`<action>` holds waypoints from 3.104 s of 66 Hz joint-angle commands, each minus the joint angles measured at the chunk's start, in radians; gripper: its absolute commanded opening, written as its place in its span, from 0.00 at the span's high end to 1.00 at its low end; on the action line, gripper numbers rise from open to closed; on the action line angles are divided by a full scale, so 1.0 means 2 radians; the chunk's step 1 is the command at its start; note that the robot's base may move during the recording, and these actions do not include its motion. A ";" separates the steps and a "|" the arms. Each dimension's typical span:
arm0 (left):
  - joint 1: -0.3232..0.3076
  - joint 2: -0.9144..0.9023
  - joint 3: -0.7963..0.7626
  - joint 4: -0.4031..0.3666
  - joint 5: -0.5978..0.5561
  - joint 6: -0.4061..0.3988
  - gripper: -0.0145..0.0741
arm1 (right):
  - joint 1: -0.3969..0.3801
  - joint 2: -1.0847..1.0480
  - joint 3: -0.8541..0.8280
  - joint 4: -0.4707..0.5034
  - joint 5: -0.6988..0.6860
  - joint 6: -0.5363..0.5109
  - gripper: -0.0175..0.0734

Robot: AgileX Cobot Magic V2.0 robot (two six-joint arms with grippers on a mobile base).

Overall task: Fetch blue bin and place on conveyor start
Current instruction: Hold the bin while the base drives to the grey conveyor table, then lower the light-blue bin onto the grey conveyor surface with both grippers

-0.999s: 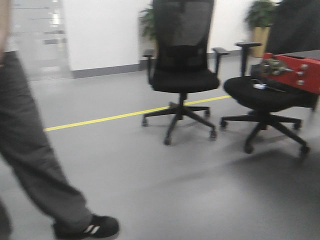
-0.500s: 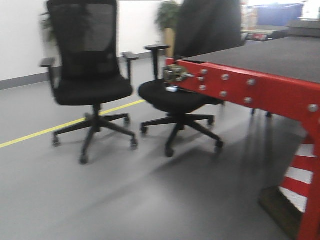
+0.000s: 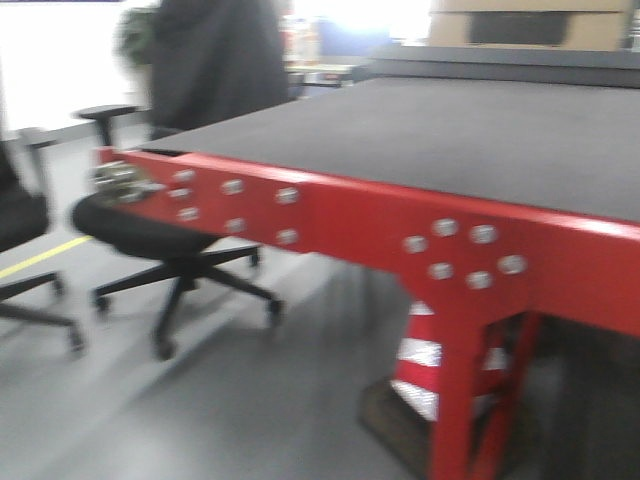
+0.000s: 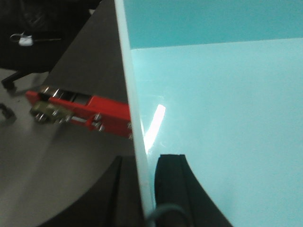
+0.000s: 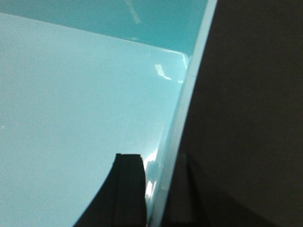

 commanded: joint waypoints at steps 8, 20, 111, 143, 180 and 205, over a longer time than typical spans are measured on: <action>-0.002 -0.006 -0.002 0.033 -0.025 0.007 0.96 | 0.002 -0.007 -0.001 0.004 -0.016 -0.014 0.98; -0.002 -0.006 -0.002 0.046 -0.025 0.007 0.96 | 0.002 -0.007 -0.001 0.004 -0.016 -0.014 0.98; -0.002 -0.006 -0.002 0.056 -0.027 0.007 0.96 | 0.002 -0.007 -0.001 0.004 -0.016 -0.014 0.98; -0.002 -0.006 -0.002 0.056 -0.027 0.007 0.96 | 0.002 -0.007 -0.001 0.004 -0.016 -0.014 0.98; -0.002 -0.006 -0.002 0.056 -0.028 0.007 0.96 | 0.002 -0.007 -0.001 0.007 -0.063 -0.014 0.98; -0.002 -0.004 0.004 0.031 -0.022 0.007 0.96 | 0.002 -0.007 -0.002 0.022 -0.060 -0.014 0.98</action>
